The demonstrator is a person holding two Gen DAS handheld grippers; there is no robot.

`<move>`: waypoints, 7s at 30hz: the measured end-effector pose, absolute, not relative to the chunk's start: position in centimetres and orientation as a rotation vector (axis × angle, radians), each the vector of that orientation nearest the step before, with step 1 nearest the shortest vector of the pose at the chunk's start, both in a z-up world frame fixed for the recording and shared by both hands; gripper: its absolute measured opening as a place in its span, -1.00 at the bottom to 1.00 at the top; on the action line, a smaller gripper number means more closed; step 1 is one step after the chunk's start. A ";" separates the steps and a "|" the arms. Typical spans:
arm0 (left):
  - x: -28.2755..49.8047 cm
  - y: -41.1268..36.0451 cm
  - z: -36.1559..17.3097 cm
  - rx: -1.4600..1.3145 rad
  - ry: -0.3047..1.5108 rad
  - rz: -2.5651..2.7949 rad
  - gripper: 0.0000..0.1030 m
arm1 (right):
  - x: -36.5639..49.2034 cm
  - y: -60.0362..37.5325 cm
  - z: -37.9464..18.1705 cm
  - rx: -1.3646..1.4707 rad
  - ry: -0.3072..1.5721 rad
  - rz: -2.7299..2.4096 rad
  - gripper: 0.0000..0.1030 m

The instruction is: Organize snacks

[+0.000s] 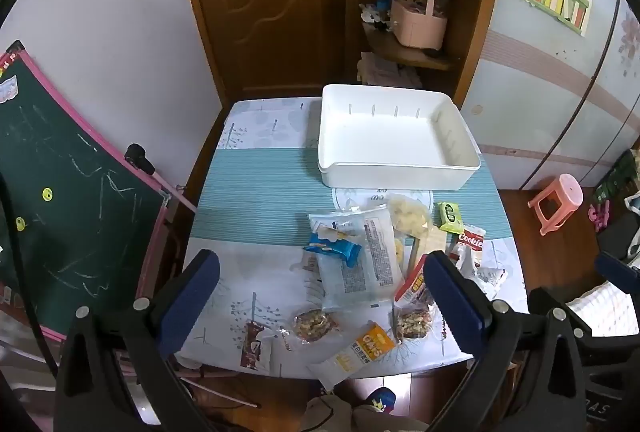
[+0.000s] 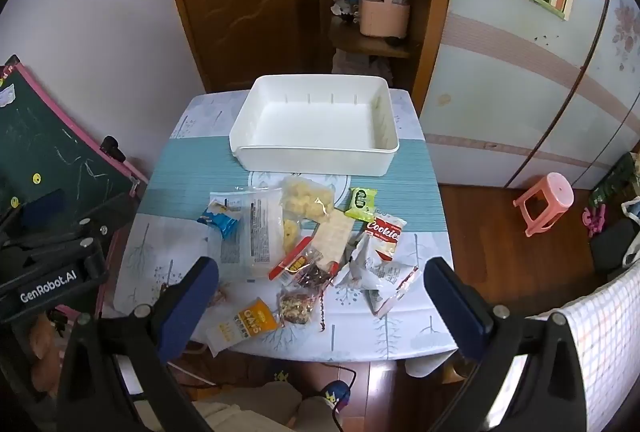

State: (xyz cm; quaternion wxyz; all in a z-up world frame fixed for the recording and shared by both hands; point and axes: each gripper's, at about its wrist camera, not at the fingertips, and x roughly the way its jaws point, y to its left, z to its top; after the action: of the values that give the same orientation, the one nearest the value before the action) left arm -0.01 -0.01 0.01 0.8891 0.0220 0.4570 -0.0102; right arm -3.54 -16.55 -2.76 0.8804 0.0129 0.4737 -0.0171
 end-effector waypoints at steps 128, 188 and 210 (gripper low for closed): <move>-0.1 10.8 -15.0 0.116 1.106 0.096 0.97 | -2.9 -11.7 -16.6 0.070 1.380 0.260 0.50; 3.0 10.1 -19.1 -0.016 1.162 0.037 -0.38 | -1.1 -7.9 -18.8 0.041 1.291 0.254 -0.29; 12.4 -2.1 -5.7 0.025 0.935 -0.083 -0.38 | 9.2 -18.9 -3.2 0.095 0.890 0.172 -0.27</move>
State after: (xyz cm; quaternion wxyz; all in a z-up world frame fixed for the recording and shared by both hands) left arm 12.40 -2.10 -5.69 0.8919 0.0120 0.4503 -0.0398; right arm 9.18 -18.93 -3.18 0.8980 0.0460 0.4296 0.0830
